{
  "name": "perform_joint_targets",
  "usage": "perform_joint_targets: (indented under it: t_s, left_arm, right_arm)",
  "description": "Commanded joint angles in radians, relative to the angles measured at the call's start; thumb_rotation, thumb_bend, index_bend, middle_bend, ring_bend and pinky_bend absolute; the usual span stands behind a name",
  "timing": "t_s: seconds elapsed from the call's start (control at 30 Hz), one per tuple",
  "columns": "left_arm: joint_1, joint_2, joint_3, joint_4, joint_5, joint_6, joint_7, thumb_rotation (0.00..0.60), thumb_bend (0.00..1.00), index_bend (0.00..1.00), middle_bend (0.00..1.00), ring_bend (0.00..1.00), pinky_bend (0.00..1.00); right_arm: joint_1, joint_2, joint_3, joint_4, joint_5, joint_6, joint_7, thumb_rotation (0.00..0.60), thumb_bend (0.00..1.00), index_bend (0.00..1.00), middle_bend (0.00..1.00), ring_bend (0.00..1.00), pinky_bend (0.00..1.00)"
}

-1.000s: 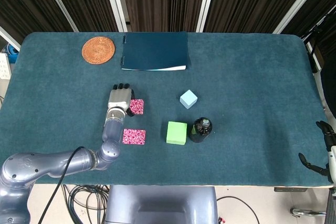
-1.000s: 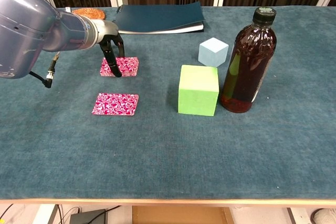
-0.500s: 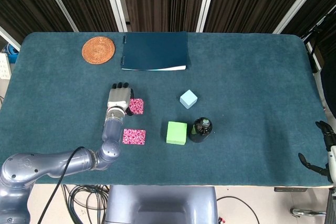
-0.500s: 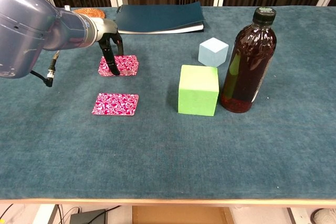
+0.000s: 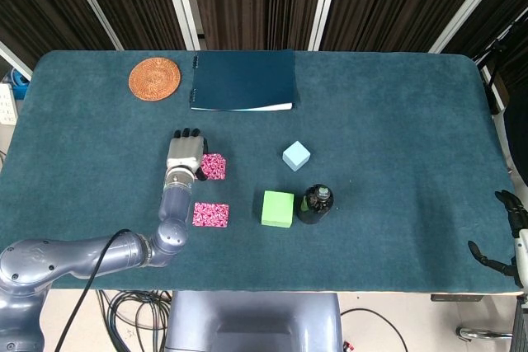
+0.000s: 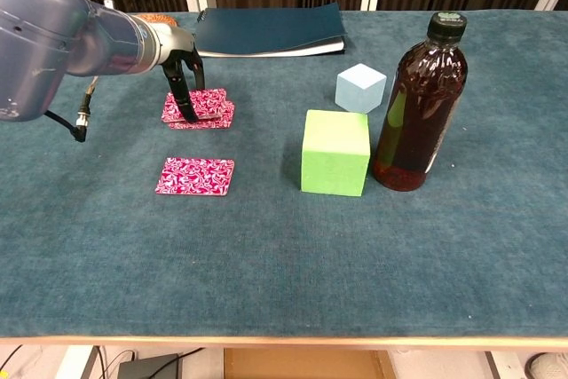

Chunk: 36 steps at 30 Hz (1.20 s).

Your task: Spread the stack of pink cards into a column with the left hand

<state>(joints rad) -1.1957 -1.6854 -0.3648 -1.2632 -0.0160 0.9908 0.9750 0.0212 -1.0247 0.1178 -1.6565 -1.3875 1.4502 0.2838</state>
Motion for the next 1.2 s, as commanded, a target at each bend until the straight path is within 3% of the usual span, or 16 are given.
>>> perform_joint_targets:
  t_s: [0.03,0.33,0.67,0.9,1.2]
  left_arm:
    - [0.002,0.006,-0.005,-0.004,-0.002,0.0,-0.001,0.6,0.22,0.48,0.16,0.02,0.0]
    - [-0.018,-0.001,-0.014,0.045,-0.02,-0.032,0.024,0.6,0.22,0.49,0.16,0.02,0.0]
    - [-0.076,-0.042,-0.034,0.197,-0.072,-0.119,0.09,0.6,0.22,0.5,0.16,0.02,0.0]
    - [-0.128,-0.112,-0.05,0.4,-0.107,-0.233,0.133,0.6,0.22,0.5,0.16,0.02,0.0]
    - [-0.153,-0.158,-0.07,0.521,-0.103,-0.308,0.13,0.6,0.22,0.5,0.16,0.02,0.0]
  right_arm:
    - [0.0,0.001,0.0,0.0,0.0,0.0,0.001,0.6,0.27,0.1,0.07,0.14,0.19]
    - [0.0,0.001,0.0,-0.002,0.002,-0.001,0.001,0.6,0.27,0.1,0.07,0.14,0.19]
    - [0.0,0.002,0.002,-0.001,0.007,-0.003,0.004,0.6,0.27,0.1,0.07,0.14,0.19]
    - [0.001,0.002,0.001,-0.001,0.009,-0.006,-0.004,0.6,0.27,0.1,0.07,0.14,0.19]
    - [0.001,0.002,0.002,-0.002,0.013,-0.007,-0.007,0.6,0.27,0.1,0.07,0.14,0.19]
